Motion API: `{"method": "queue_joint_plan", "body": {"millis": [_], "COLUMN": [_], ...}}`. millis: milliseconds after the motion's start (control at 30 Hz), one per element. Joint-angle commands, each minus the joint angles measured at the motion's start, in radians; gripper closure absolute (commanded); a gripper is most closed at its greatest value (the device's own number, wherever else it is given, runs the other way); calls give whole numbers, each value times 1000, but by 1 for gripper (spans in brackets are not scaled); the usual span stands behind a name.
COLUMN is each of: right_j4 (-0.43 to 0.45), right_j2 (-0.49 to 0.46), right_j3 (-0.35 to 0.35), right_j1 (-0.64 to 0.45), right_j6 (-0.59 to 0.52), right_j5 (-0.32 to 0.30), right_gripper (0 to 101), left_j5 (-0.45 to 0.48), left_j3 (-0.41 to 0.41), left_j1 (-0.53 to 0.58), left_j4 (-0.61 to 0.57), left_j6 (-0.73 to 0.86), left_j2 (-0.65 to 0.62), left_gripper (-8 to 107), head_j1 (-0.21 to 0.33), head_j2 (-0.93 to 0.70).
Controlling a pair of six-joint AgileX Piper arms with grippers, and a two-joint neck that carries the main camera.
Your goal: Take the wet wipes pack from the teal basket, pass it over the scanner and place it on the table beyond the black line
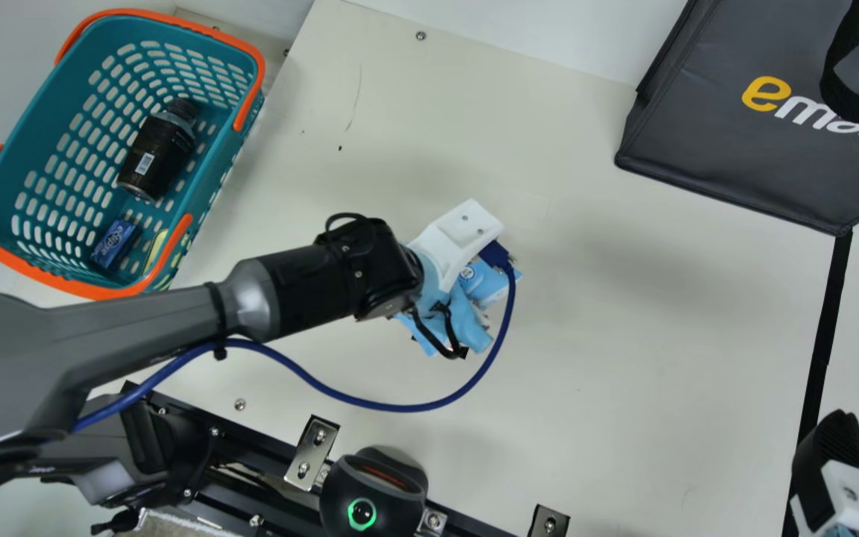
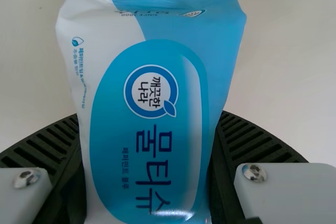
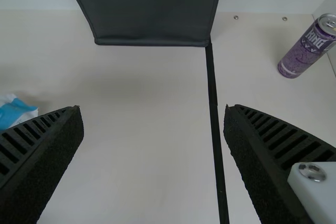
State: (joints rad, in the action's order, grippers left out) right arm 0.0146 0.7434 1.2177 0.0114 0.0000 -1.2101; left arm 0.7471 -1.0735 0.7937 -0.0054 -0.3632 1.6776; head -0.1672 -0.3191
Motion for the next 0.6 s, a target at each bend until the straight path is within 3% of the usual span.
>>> {"method": "queue_joint_plan", "body": {"millis": [0,567], "right_j4": [0,0], "right_j2": [0,0], "right_j3": [0,0], "right_j1": [0,0], "right_j6": [0,0], "right_j5": [0,-1], "right_gripper": [6,6], "left_j5": [7,31], "left_j3": [-26,-217], "left_j1": [9,107], "left_j4": [0,0], "left_j6": [-72,-399], "left_j2": [16,174], "left_gripper": [107,107], "head_j1": [29,29], "head_j2": [-2,-2]}}
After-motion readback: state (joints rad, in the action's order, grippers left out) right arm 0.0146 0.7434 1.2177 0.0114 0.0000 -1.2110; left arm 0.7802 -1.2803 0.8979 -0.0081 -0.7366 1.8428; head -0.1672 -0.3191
